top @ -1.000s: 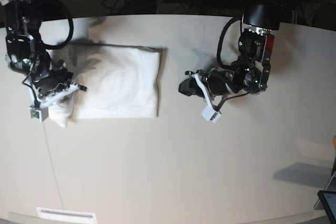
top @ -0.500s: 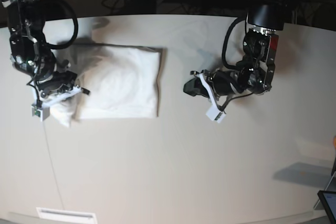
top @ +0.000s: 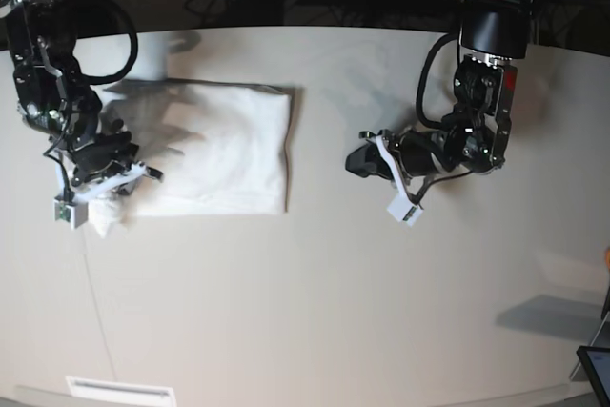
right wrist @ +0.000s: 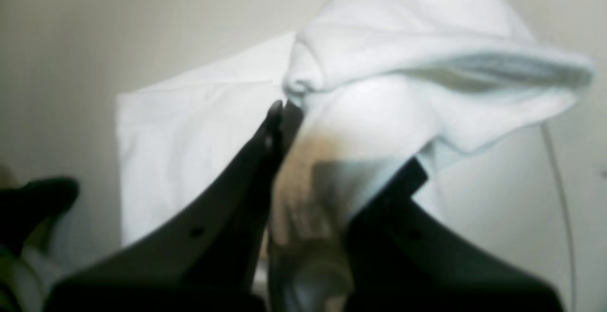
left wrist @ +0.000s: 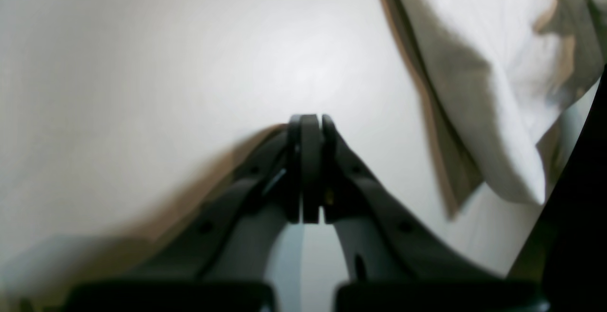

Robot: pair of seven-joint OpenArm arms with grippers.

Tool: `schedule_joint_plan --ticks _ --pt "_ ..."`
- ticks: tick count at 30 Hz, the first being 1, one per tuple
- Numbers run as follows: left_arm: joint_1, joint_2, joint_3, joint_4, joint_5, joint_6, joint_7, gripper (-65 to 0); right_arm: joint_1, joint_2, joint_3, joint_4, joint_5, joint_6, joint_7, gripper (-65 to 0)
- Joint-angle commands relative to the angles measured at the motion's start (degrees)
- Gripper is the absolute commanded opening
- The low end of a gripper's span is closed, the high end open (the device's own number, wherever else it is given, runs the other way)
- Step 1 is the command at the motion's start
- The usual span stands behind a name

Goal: Fold the T-shirt properly
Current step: 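Fold the shirt end over with the right gripper toward the left gripper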

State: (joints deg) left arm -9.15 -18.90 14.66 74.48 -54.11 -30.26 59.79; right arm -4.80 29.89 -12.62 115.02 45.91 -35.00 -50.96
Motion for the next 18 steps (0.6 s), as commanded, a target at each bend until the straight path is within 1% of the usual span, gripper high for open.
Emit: schedule_joint_plan --ticks 1,3,7,10,12,17,18 --pt "-1.0 -0.4 -0.2 -0.1 0.8 0.1 0.2 -65.0 1.1 1.5 0.4 1.2 1.1 0.1 1.2 -65.0" --pt "-1.4 -0.1 -0.2 -1.0 0.8 0.1 0.2 -65.0 1.1 2.4 0.6 1.2 4.5 0.1 1.2 -65.0" --pt "-1.4 0.7 -0.1 -1.1 0.8 0.1 0.1 -65.0 1.1 3.4 0.6 1.2 8.1 0.1 1.2 -65.0" --pt "-1.4 1.3 0.3 -1.2 0.8 0.1 0.1 -65.0 1.1 3.4 0.6 1.2 10.7 0.1 1.2 -65.0" --pt "-1.7 2.5 0.5 -1.2 0.8 0.1 0.1 -65.0 1.2 3.4 0.6 1.2 13.5 0.1 1.2 -65.0" --pt "-1.7 4.8 0.6 -1.3 0.8 0.1 0.2 -65.0 1.5 2.9 0.4 1.2 15.2 0.1 1.2 -65.0" --pt "-1.7 4.9 0.6 -1.3 0.8 0.1 0.2 -65.0 1.5 2.9 0.4 1.2 16.9 0.1 1.2 -65.0"
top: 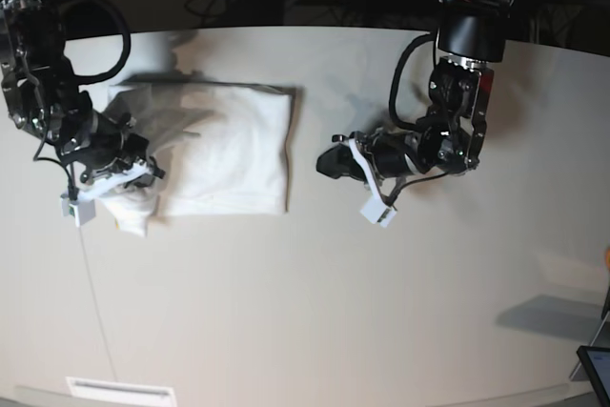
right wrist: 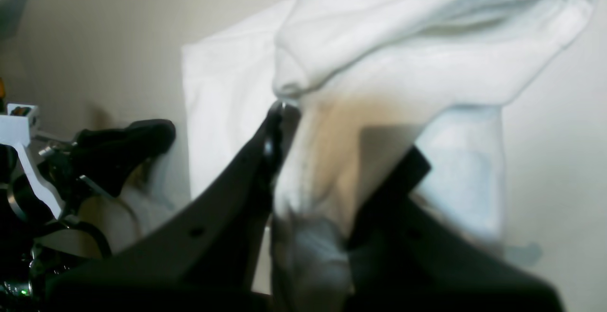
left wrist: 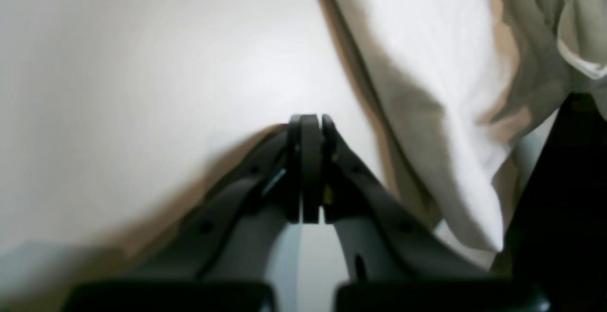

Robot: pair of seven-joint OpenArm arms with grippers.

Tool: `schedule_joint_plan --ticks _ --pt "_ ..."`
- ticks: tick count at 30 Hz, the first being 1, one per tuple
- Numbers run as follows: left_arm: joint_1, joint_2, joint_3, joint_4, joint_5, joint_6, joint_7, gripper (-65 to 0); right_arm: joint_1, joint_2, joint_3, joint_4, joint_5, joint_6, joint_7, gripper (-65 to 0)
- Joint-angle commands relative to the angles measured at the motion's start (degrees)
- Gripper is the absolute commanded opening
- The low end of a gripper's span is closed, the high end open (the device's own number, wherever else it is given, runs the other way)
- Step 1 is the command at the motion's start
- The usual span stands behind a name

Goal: Fold the T-shirt properly
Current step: 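Fold the shirt end over with the right gripper toward the left gripper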

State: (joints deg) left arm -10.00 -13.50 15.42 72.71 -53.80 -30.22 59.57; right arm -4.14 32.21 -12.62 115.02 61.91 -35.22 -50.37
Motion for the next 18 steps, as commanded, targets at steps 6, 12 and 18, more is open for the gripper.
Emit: schedule_joint_plan --ticks 6,12,18 --pt "-0.9 -0.3 -0.2 0.5 0.5 0.0 0.4 -65.0 2.1 -0.3 0.4 1.2 6.3 0.4 0.6 -65.0" --pt "-0.9 -0.8 -0.3 0.5 0.5 0.0 0.4 -65.0 2.1 -4.6 0.4 1.2 6.1 0.3 -3.7 -64.9" --pt "-0.9 -0.8 -0.4 0.5 0.5 0.0 0.4 -65.0 2.0 -6.9 0.4 1.2 6.4 0.3 -4.1 -63.7"
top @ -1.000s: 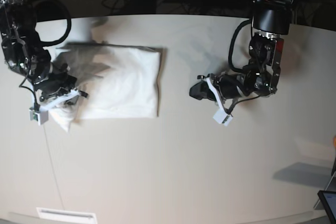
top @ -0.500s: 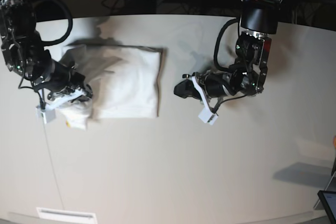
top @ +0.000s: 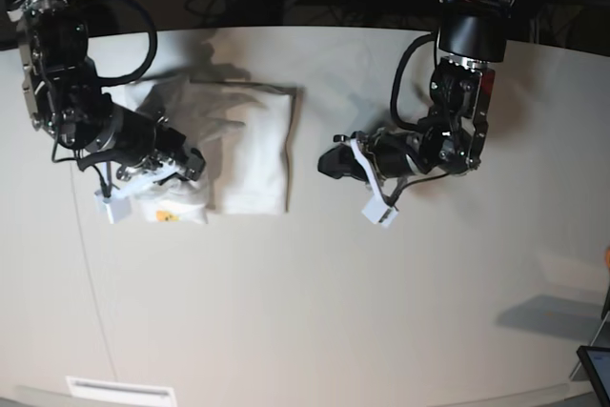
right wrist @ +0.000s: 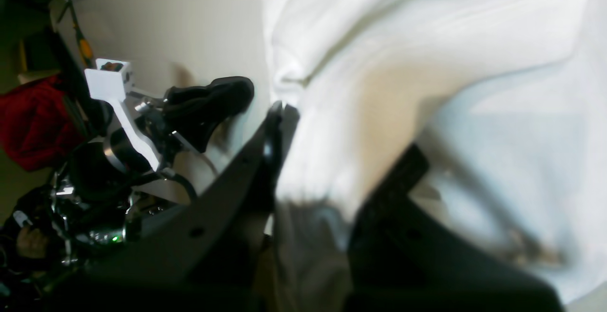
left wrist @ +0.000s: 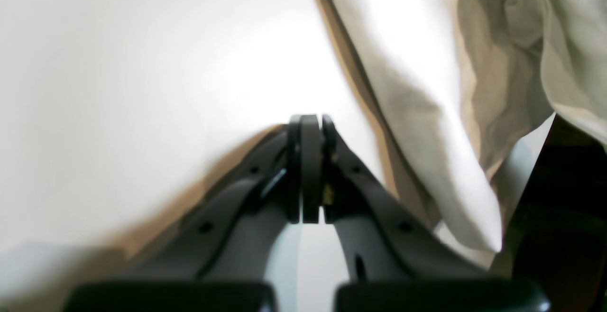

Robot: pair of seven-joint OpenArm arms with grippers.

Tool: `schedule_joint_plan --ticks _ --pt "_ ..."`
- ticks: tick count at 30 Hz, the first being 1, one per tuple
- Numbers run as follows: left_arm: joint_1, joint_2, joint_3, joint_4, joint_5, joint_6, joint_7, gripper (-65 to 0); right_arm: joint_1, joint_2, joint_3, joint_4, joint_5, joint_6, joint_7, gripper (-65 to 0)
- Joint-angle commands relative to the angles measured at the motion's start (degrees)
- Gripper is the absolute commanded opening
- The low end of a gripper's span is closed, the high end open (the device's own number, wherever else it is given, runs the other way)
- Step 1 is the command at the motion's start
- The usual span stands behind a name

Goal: Fold the T-shirt properly
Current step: 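Fold the shirt end over with the right gripper toward the left gripper, then grasp the folded shirt's edge with the right gripper and lift it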

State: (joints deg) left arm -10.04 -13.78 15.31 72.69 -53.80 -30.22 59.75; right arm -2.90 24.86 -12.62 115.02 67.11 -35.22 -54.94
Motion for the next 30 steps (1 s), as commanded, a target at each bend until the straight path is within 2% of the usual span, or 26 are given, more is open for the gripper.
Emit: schedule_joint_plan --ticks 1,7,9,10,14,16,18,19,20,23,26,27,30 --pt "-0.8 -0.5 -0.4 0.5 0.5 0.0 0.3 -65.0 0.7 0.1 0.4 1.2 1.2 0.4 0.5 -61.7" --pt "-0.9 -0.5 -0.7 -1.1 0.5 0.0 0.3 -65.0 1.9 0.1 0.6 1.0 12.5 0.5 1.8 -37.3" --pt "-0.9 -0.5 -0.7 -1.3 0.5 0.0 0.3 -65.0 2.3 0.1 0.5 1.0 14.3 0.5 2.4 -31.9" --pt "-0.9 -0.5 -0.7 -1.3 0.5 0.0 0.3 -65.0 2.4 0.1 0.9 1.0 15.2 0.6 2.6 -30.2" --pt "-0.9 -1.2 -0.7 -1.4 0.5 0.0 0.2 -65.0 2.7 0.6 1.6 1.0 17.6 1.4 4.1 -30.0" --pt "-0.9 -1.9 -0.8 -1.0 0.5 0.0 -0.1 -65.0 2.7 0.8 4.4 1.0 17.5 1.5 2.8 -30.0" --pt "-0.6 -3.6 -0.8 -0.9 0.5 0.0 -1.9 -65.0 2.1 1.8 8.9 1.0 17.5 1.5 0.7 -31.5" --pt "-0.4 -4.4 -0.8 -0.9 0.5 0.0 -2.6 -65.0 1.5 2.5 10.7 1.0 17.5 1.5 -0.1 -34.2" --pt "-0.3 -5.2 -0.8 -0.9 0.5 0.0 -2.9 -65.0 0.9 3.0 12.3 1.0 17.5 1.5 -0.5 -39.6" --pt "0.3 -7.3 -0.8 -0.1 0.2 0.0 -3.0 -65.0 -1.0 4.1 13.8 1.0 17.5 1.5 -0.8 -64.4" --pt "1.3 -8.8 -0.8 3.6 0.2 0.0 -4.3 -65.0 -2.6 4.2 13.7 1.0 17.0 1.6 -0.8 -62.4" --pt "1.8 -9.1 -0.8 5.1 0.2 0.0 -4.4 -65.0 -3.0 4.0 13.6 1.0 15.7 1.6 -0.8 -63.8" --pt "2.6 -9.5 -0.8 9.6 0.4 0.0 -4.4 -65.0 -3.8 3.9 12.6 1.0 7.0 1.6 -0.8 -64.7"
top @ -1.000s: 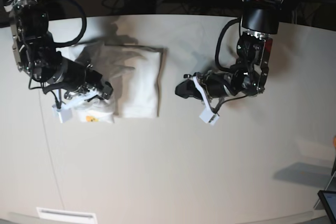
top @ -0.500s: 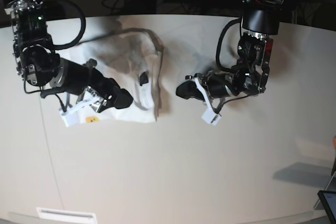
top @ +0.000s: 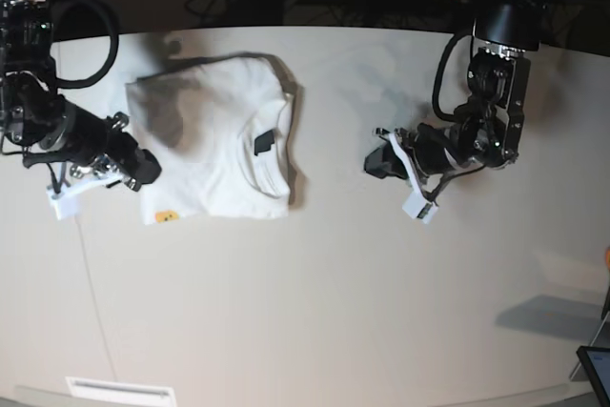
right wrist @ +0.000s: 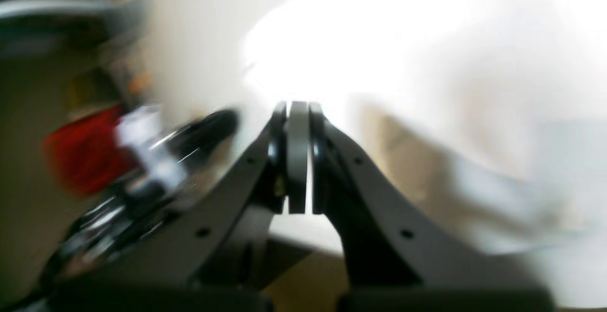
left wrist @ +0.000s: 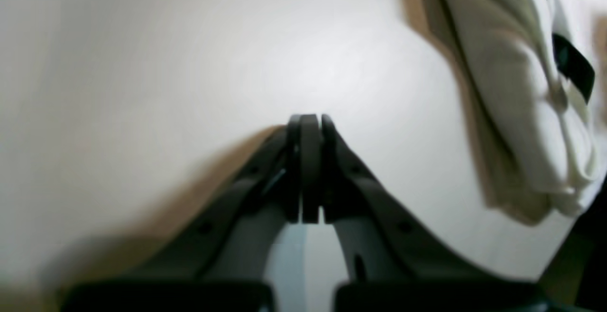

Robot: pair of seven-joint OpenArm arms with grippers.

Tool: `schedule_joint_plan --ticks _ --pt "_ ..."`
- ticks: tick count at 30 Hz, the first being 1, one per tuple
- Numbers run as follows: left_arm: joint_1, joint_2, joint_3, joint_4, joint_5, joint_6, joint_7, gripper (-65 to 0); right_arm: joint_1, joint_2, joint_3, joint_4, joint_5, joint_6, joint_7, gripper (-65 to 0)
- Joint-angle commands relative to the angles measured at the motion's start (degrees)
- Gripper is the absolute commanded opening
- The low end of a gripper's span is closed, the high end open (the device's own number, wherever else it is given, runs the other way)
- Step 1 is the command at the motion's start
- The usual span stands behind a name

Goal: Fold the T-shirt properly
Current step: 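Grasp the folded shirt's edge with the right gripper and lift it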

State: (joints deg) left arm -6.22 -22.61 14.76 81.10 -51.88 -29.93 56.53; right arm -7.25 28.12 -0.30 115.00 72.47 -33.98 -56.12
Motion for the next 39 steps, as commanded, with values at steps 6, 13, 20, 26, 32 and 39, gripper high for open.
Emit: schedule_joint_plan --ticks 6,13,20,26,32,39 --pt "2.6 -0.6 0.0 11.3 -1.4 0.0 -0.8 -65.0 -0.4 1.1 -8.9 1.0 -19.5 0.5 0.4 -64.9" --pt "7.9 -1.2 -0.1 17.1 -1.4 0.1 -0.8 -65.0 -1.0 1.1 -13.6 1.0 -21.4 0.5 0.9 -65.0" --pt "10.7 -5.1 -0.2 17.1 -1.4 1.4 -1.4 -65.0 4.8 1.2 -24.5 1.0 -21.5 0.5 0.9 -65.0" --pt "13.9 -6.4 -7.3 17.3 -1.4 4.7 -1.3 -65.0 9.7 0.7 -33.4 0.0 -21.6 0.2 0.5 -65.0" --pt "16.6 -6.4 -14.8 17.7 -1.4 4.7 -0.9 -65.0 7.5 0.5 -34.1 -0.7 -24.8 0.4 0.5 -64.9" --pt "17.5 -6.4 -16.7 17.7 -1.4 4.7 -0.8 -65.0 4.3 -2.8 -34.1 -1.2 -25.0 0.4 0.5 -64.9"
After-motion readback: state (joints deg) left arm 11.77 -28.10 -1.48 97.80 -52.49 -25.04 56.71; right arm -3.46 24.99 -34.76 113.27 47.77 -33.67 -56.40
